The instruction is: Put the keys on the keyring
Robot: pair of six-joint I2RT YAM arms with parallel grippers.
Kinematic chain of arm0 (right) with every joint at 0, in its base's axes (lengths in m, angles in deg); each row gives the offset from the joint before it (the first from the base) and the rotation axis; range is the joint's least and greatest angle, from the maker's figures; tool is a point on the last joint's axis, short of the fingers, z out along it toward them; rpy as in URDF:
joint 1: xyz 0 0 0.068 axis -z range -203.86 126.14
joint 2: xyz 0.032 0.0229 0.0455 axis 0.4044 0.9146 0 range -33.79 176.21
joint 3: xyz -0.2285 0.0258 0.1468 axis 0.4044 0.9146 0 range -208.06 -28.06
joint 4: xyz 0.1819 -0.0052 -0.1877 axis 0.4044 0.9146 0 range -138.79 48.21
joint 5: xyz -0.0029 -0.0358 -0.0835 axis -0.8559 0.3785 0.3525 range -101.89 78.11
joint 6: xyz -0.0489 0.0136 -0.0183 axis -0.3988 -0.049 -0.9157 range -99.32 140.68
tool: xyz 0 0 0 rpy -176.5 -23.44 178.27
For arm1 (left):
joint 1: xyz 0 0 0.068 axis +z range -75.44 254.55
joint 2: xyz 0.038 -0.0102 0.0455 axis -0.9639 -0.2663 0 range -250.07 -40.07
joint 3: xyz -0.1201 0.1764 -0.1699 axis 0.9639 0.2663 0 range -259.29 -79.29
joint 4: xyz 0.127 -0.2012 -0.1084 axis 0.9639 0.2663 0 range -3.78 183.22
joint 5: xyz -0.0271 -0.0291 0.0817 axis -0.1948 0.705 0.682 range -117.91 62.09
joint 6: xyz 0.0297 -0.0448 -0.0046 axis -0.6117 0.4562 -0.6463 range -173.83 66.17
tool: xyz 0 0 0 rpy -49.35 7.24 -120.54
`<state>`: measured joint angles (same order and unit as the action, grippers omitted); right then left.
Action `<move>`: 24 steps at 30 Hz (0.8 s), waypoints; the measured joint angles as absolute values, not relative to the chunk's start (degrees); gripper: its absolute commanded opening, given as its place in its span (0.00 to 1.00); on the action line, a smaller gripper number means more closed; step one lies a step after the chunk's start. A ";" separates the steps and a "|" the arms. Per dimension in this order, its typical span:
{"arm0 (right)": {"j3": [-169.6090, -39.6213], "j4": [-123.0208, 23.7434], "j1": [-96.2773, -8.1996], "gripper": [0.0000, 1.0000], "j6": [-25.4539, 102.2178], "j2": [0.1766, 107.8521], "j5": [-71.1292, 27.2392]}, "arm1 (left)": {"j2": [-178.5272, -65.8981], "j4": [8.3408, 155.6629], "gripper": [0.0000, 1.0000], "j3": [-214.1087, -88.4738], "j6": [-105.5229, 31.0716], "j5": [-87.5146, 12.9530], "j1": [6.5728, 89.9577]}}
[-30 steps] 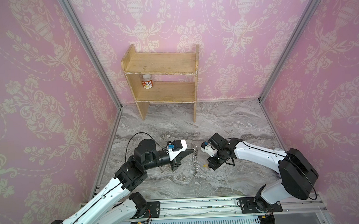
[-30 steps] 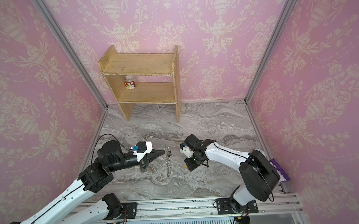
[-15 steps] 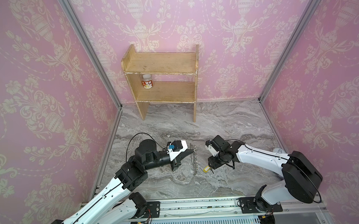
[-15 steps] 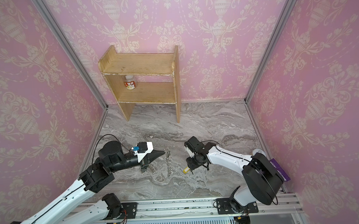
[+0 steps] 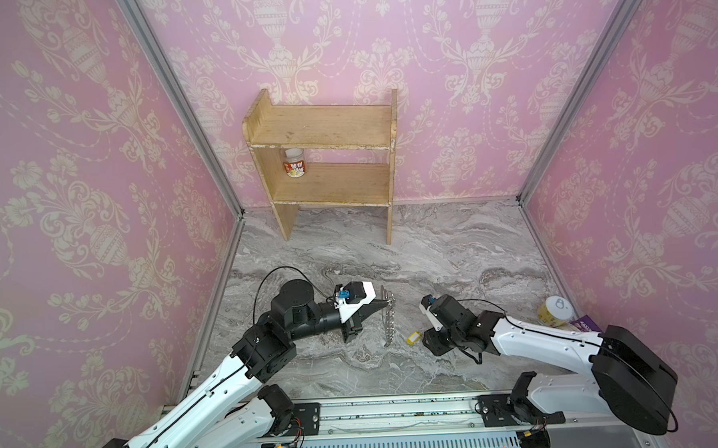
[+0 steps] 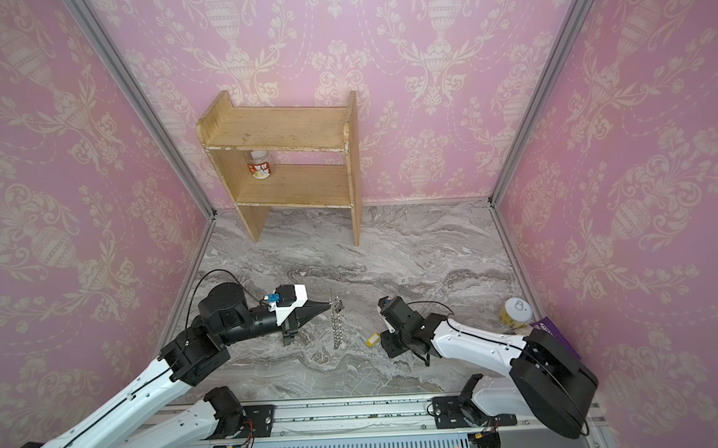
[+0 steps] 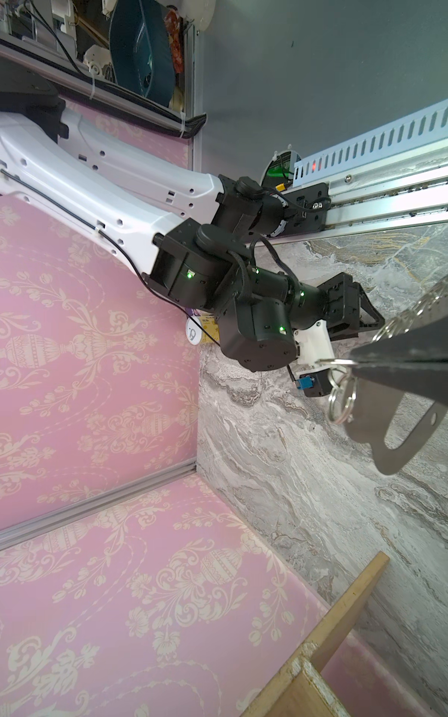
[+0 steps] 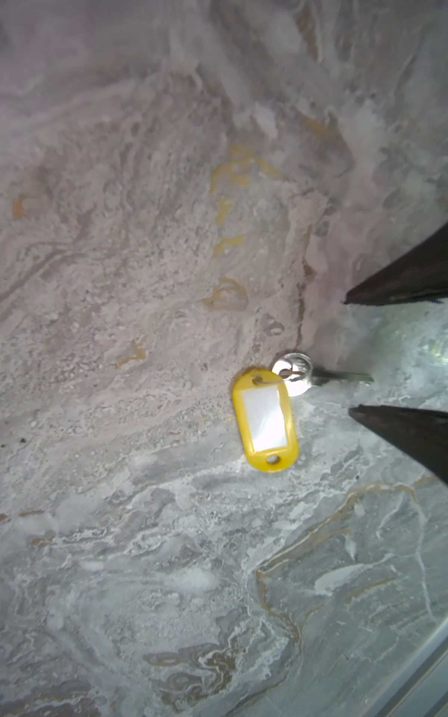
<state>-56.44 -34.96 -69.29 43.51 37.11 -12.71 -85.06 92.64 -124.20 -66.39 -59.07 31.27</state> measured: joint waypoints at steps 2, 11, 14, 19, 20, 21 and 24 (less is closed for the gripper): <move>-53.71 -38.26 -70.25 0.41 43.69 34.64 -10.96 | -85.06 92.64 0.00 -124.11 -66.39 -59.07 31.27; -49.84 -47.64 -72.98 0.27 41.37 31.03 -6.99 | -85.04 91.98 0.00 -123.74 -66.37 -59.07 31.27; -49.84 -48.80 -73.13 0.26 40.63 31.71 -6.24 | -85.00 91.52 0.00 -123.47 -66.37 -59.07 31.27; -49.97 -49.00 -73.13 0.25 40.15 35.29 -5.87 | -84.38 91.50 0.00 -123.15 -66.37 -59.04 31.27; -50.00 -49.00 -73.13 0.24 40.17 35.86 -5.87 | -84.30 91.48 0.00 -123.15 -66.39 -59.07 31.27; -50.00 -49.00 -73.13 0.24 40.17 36.39 -5.89 | -84.17 91.46 0.00 -123.15 -66.39 -59.07 31.27; -50.00 -49.04 -73.13 0.23 40.17 36.91 -5.89 | -83.82 91.48 0.00 -123.15 -66.37 -59.04 31.27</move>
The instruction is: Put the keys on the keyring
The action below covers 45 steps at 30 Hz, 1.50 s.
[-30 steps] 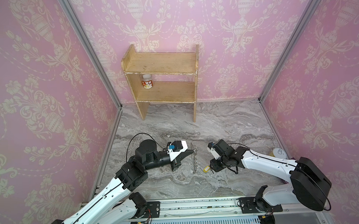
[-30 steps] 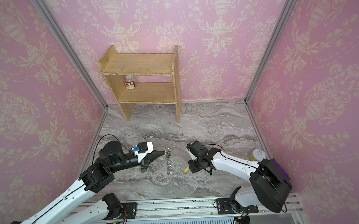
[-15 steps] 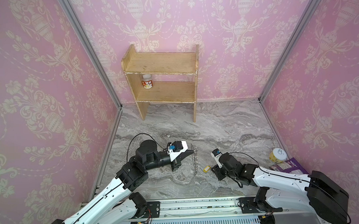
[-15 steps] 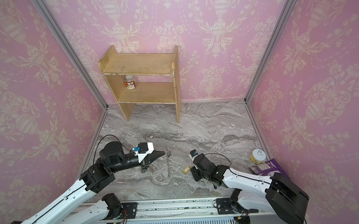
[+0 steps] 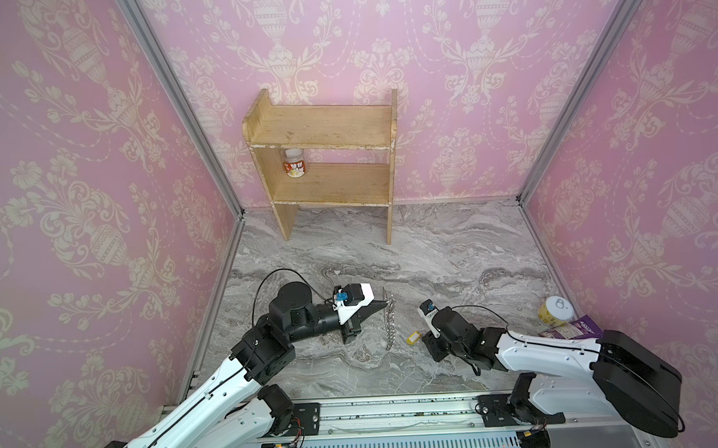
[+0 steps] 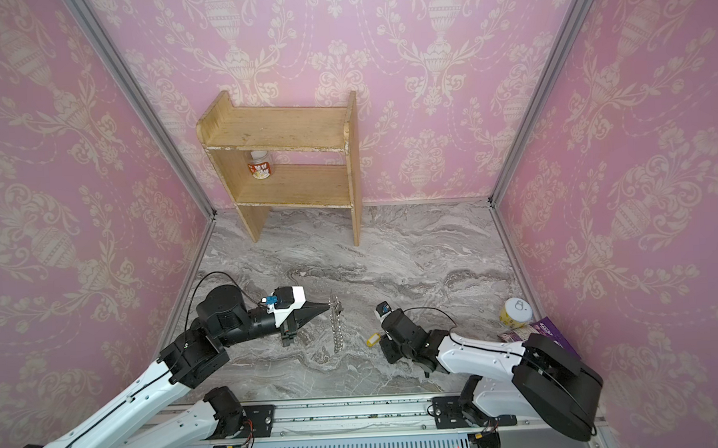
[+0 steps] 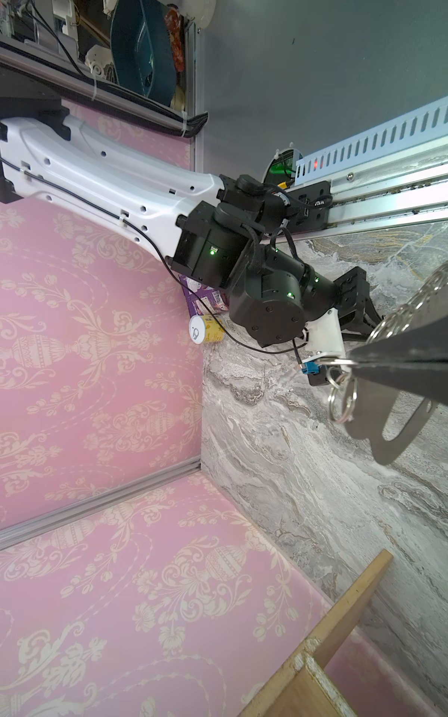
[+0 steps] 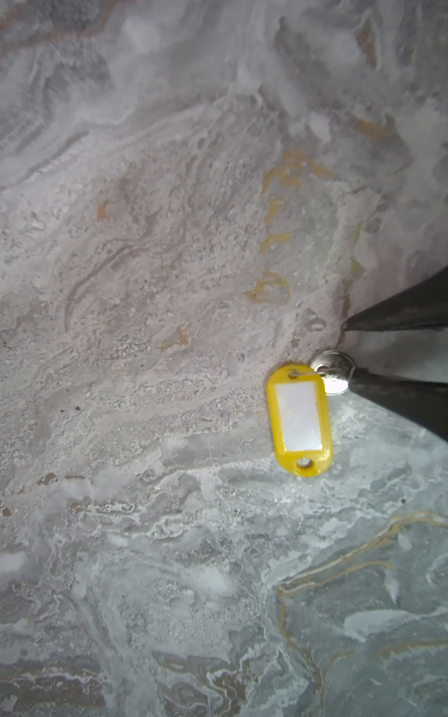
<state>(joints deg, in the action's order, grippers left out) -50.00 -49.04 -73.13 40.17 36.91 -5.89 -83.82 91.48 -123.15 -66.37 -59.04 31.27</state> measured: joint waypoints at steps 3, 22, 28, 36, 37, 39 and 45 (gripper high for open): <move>-50.28 -49.26 -73.13 0.22 39.99 36.91 -5.94 | -83.51 91.48 0.00 -123.12 -66.39 -59.04 31.27; -52.01 -50.00 -73.13 0.09 38.73 38.99 -6.53 | -82.79 91.48 0.00 -122.93 -66.39 -58.85 31.27; -52.01 -50.09 -73.13 0.00 38.68 39.16 -6.50 | -82.79 91.50 0.00 -122.93 -66.39 -58.63 31.31; -52.01 -49.94 -73.13 0.00 38.68 38.53 -6.61 | -82.79 91.52 0.00 -122.93 -66.39 -58.63 31.31; -52.01 -49.56 -73.13 0.00 38.66 37.59 -6.99 | -82.79 91.54 0.00 -122.93 -66.39 -58.63 31.31; -52.27 -48.38 -73.13 0.00 38.24 33.83 -8.03 | -82.79 91.57 0.00 -122.93 -66.39 -58.63 31.31; -59.37 -41.35 -71.84 0.00 34.00 20.28 -13.46 | -83.38 91.78 0.00 -122.95 -66.43 -58.72 31.31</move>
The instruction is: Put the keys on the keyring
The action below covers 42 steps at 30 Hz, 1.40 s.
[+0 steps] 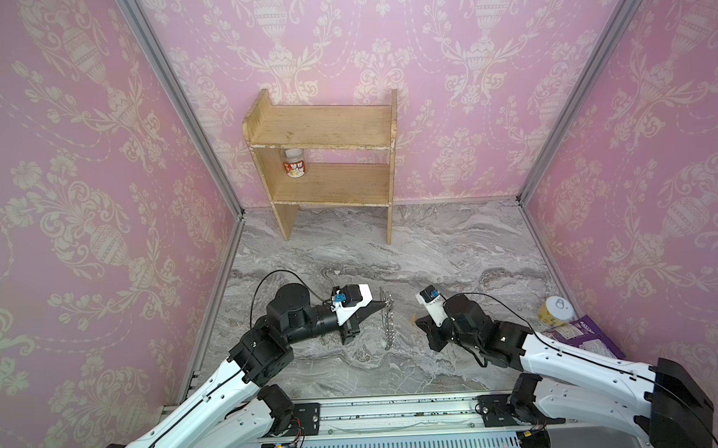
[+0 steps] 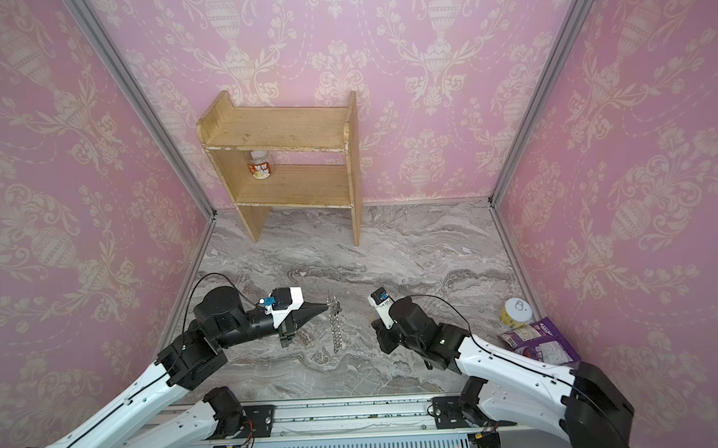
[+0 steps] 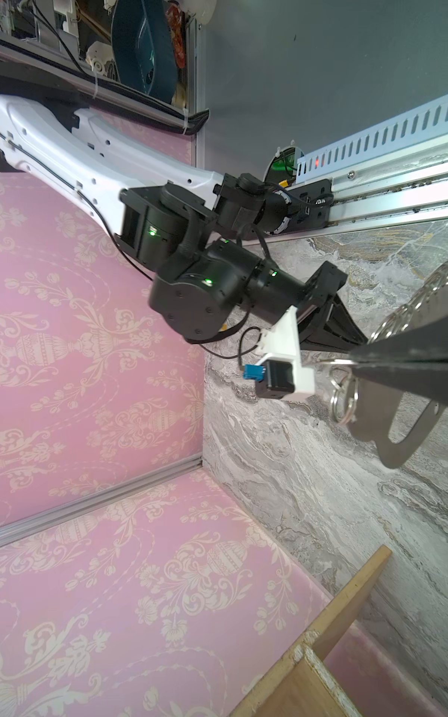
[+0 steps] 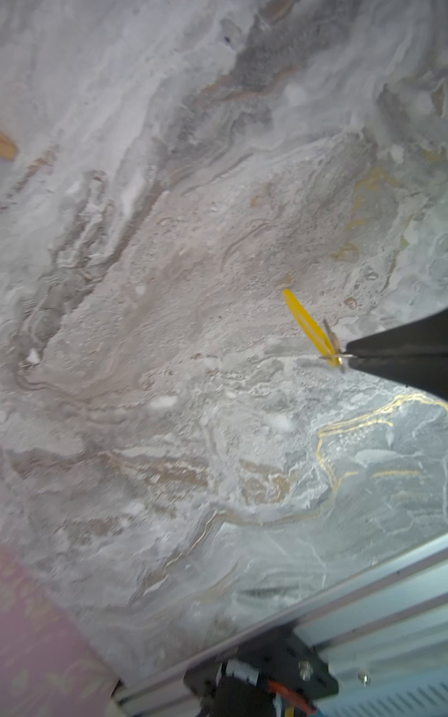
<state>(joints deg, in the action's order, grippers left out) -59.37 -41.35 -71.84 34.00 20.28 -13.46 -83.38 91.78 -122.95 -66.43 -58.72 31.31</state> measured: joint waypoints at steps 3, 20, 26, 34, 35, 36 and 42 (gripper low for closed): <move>-64.51 -37.00 -70.68 0.00 30.83 16.06 -17.26 | -84.32 92.09 0.00 -122.97 -66.67 -59.15 31.31; -98.85 -6.94 -70.44 0.00 13.07 16.95 -31.18 | -92.03 104.37 0.00 -137.42 -76.66 -67.53 30.79; -104.79 -3.03 -72.41 0.00 9.63 18.27 -31.53 | -96.14 108.26 0.00 -142.84 -80.38 -70.21 29.06; -109.75 2.06 -74.05 0.00 3.95 20.39 -30.92 | -101.06 110.43 0.00 -148.59 -81.67 -72.66 27.60; -110.26 2.78 -74.18 0.00 3.16 20.52 -30.46 | -101.76 111.06 0.00 -149.35 -81.65 -72.79 27.42; -110.65 3.61 -74.27 0.00 2.40 20.60 -30.11 | -102.55 111.78 0.00 -150.27 -81.65 -72.88 27.29; -112.86 7.31 -74.27 0.00 -0.84 21.19 -29.02 | -105.61 113.60 0.00 -153.09 -80.71 -73.93 26.68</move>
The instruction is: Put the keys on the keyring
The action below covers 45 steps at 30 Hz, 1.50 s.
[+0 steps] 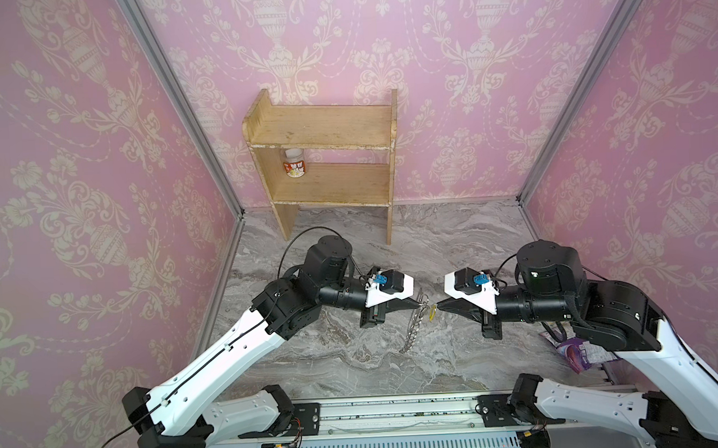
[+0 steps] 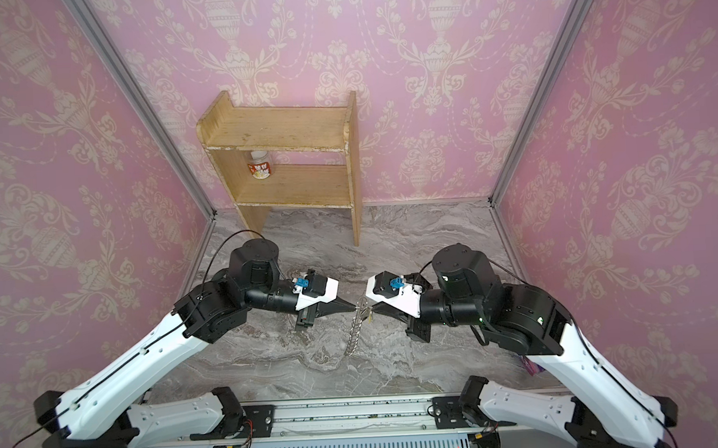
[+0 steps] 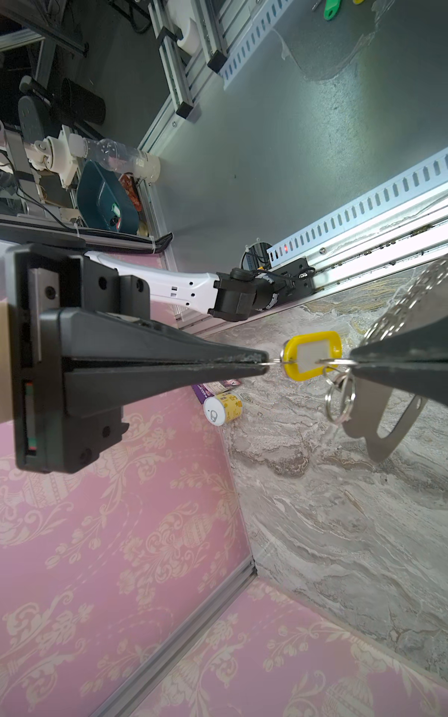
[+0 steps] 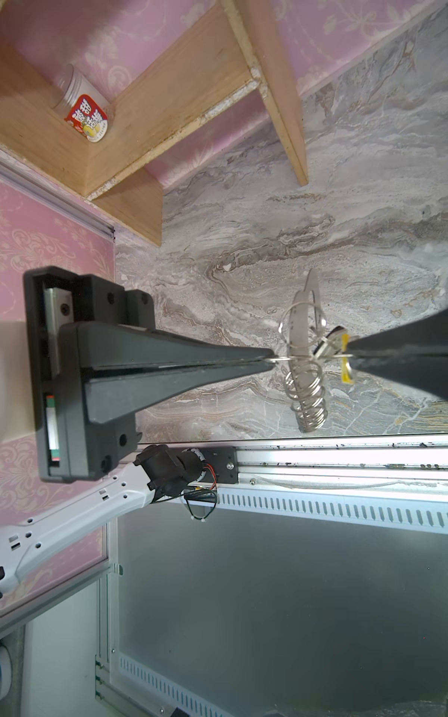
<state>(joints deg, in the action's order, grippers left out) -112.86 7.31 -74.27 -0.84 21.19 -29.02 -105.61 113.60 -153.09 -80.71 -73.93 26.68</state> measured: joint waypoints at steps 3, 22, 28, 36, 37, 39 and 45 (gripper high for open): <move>-113.71 7.77 -74.42 0.00 -2.08 21.48 -29.04 | -105.94 113.55 0.00 -153.37 -79.66 -74.17 26.68; -113.73 8.12 -74.42 0.00 -3.33 21.48 -27.90 | -107.62 112.90 0.00 -154.71 -78.17 -75.26 26.68; -113.73 8.12 -74.42 0.00 -3.33 21.74 -27.97 | -107.62 112.90 0.00 -154.71 -78.17 -75.24 26.68; -113.73 8.14 -74.42 0.00 -3.33 21.94 -27.99 | -107.62 112.90 0.00 -154.71 -78.17 -75.24 26.68; -113.73 8.14 -74.42 0.00 -3.33 21.94 -27.99 | -107.62 112.88 0.00 -154.71 -78.17 -75.24 26.68; -113.73 8.14 -74.42 0.00 -3.33 21.94 -28.12 | -107.62 112.88 0.00 -154.71 -78.17 -75.24 26.68; -113.73 8.14 -74.42 0.00 -3.31 21.94 -28.60 | -107.62 112.81 0.00 -154.71 -78.17 -75.24 26.68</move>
<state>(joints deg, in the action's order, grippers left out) -113.73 8.14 -74.42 -3.31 21.94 -28.60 -107.62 112.81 -154.71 -78.17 -75.24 26.68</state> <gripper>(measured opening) 0.039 0.039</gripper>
